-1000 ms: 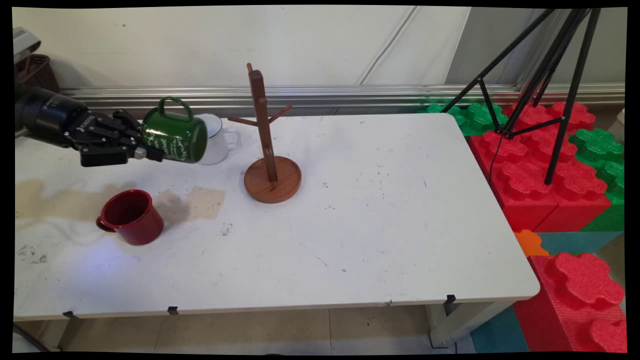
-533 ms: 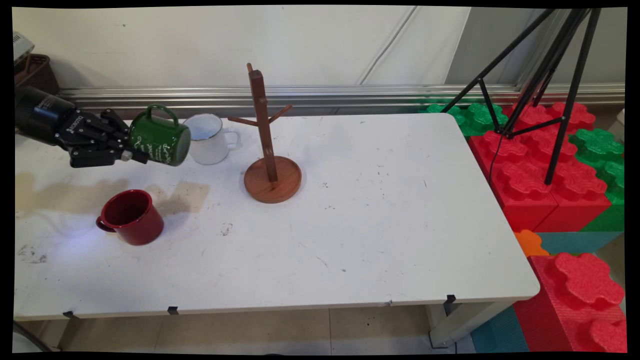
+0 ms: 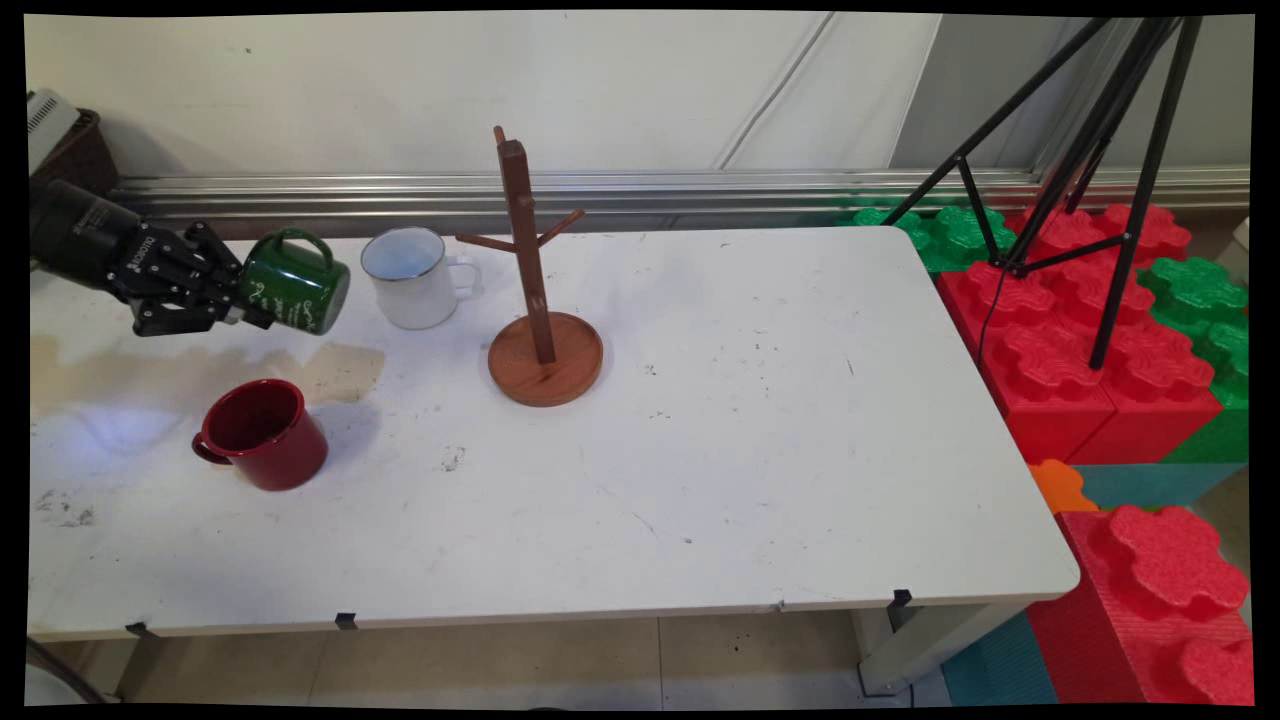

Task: Place the picked object on the table

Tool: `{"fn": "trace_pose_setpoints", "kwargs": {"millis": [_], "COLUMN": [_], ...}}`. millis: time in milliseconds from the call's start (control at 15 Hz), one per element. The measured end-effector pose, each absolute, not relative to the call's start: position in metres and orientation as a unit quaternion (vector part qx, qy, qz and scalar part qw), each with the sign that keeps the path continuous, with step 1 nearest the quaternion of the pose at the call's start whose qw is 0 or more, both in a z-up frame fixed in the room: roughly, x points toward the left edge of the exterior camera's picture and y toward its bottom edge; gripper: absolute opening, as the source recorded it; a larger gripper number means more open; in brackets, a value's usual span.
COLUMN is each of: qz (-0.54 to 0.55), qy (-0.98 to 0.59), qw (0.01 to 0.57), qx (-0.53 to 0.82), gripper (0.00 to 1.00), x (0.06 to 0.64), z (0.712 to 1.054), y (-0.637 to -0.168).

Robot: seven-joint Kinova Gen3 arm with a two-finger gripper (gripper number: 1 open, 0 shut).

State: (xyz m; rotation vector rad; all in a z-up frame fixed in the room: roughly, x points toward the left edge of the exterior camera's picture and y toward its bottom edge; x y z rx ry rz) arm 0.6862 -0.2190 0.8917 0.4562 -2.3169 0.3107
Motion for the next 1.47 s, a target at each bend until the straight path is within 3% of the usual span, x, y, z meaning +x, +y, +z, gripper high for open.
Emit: {"fn": "trace_pose_setpoints", "kwargs": {"millis": [800,1467], "qz": [0.153,0.158], "qy": [-0.948,-0.966], "qw": [0.247,0.187], "qx": [0.128,0.086], "gripper": [0.00,0.00], "x": [0.717,0.718], "z": [0.867,0.844], "y": [-0.227,-0.233]}}
